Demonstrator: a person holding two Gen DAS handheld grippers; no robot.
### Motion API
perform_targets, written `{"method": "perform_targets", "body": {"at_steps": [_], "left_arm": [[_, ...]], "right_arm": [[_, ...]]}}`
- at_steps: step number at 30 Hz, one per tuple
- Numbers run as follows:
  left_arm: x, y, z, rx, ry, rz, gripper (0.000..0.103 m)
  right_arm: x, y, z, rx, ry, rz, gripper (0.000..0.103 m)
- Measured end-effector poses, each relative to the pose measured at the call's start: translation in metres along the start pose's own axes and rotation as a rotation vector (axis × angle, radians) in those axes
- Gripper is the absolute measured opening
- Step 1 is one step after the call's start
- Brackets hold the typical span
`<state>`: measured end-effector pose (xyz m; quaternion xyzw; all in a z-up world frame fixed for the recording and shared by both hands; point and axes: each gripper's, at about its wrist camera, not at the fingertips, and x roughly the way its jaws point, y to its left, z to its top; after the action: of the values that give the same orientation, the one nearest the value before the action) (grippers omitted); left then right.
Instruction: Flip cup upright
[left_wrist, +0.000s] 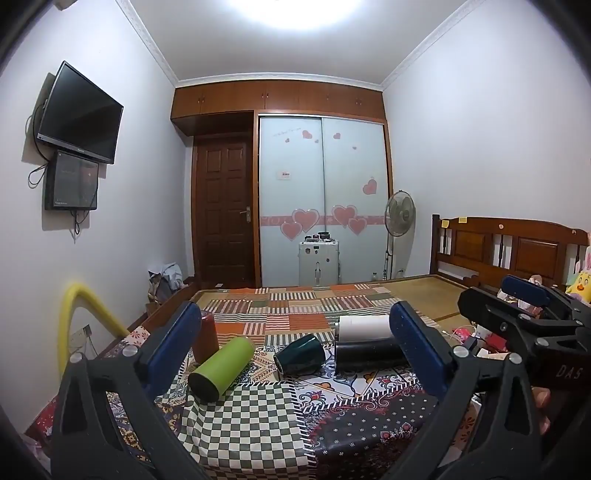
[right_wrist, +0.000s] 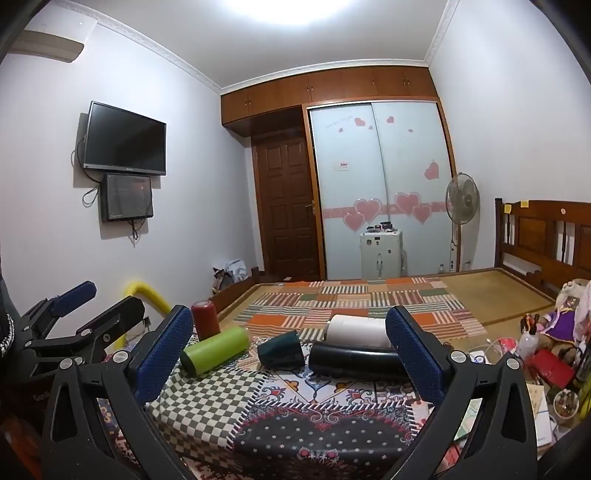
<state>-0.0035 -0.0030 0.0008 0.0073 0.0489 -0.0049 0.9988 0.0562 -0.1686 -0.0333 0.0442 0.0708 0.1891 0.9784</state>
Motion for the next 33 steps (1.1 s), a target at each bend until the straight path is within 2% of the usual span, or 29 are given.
{"method": "perform_targets", "body": {"at_steps": [33], "left_arm": [[0.0005,-0.0011,-0.0016,0.002,-0.021,0.008,0.103]], "right_arm": [[-0.0017,0.0019,0.0029,0.0,-0.006,0.002,0.103]]}}
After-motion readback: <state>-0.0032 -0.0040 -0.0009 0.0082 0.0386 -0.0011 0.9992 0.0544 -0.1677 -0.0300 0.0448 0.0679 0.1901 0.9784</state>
